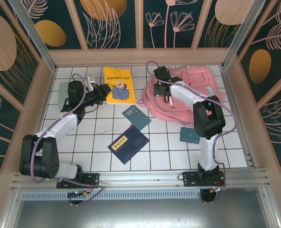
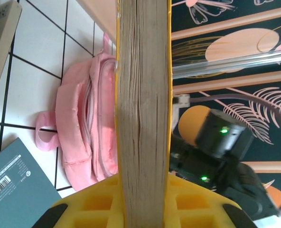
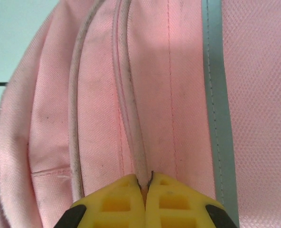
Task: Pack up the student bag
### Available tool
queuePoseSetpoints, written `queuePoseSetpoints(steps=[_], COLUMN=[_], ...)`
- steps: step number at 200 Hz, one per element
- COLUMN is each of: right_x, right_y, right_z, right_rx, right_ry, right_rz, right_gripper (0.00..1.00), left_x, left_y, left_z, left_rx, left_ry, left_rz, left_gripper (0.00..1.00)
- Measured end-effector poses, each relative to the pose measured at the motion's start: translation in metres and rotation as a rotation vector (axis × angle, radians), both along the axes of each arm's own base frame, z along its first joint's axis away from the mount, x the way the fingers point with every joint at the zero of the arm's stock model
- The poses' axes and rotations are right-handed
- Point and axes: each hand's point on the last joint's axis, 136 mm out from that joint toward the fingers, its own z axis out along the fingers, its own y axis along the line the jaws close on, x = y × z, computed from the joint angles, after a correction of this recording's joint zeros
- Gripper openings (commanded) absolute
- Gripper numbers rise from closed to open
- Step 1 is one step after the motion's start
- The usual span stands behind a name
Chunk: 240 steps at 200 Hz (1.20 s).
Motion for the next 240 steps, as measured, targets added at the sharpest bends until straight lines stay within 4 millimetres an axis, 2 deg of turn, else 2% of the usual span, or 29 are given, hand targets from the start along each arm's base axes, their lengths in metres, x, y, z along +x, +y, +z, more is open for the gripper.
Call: queuePoseSetpoints(steps=[22,57,94,131,183,240], right_x=[0.005,0.015,0.009,-0.001,0.004,0.006], right_y=[0.0,-0.004,-0.006,-0.013,-0.039,-0.045], right_z=[0.029,0.086,0.12,0.142,0.162,0.174], right_rx=[0.058,0.192,0.333,0.453,0.651,0.743], right_ry=[-0.022,-0.087,-0.099,-0.092,-0.085,-0.079], right_rz=[0.007,0.029,0.09,0.135,0.102,0.075], right_gripper=[0.0,0.0,0.0,0.0,0.0,0.0], left_x=[0.005,0.015,0.029,0.035,0.047,0.066], left_y=[-0.013,-0.027,-0.046,-0.085,-0.145,-0.234], left_z=[-0.014,-0.033,-0.047,-0.064,-0.076,-0.09], left_rx=[0.014,0.041,0.065,0.084,0.067,0.03], left_ry=[0.032,0.069,0.074,0.078,0.066,0.055], left_rz=[-0.012,-0.006,-0.004,-0.044,-0.081,-0.142], left_gripper=[0.0,0.0,0.0,0.0,0.0,0.0])
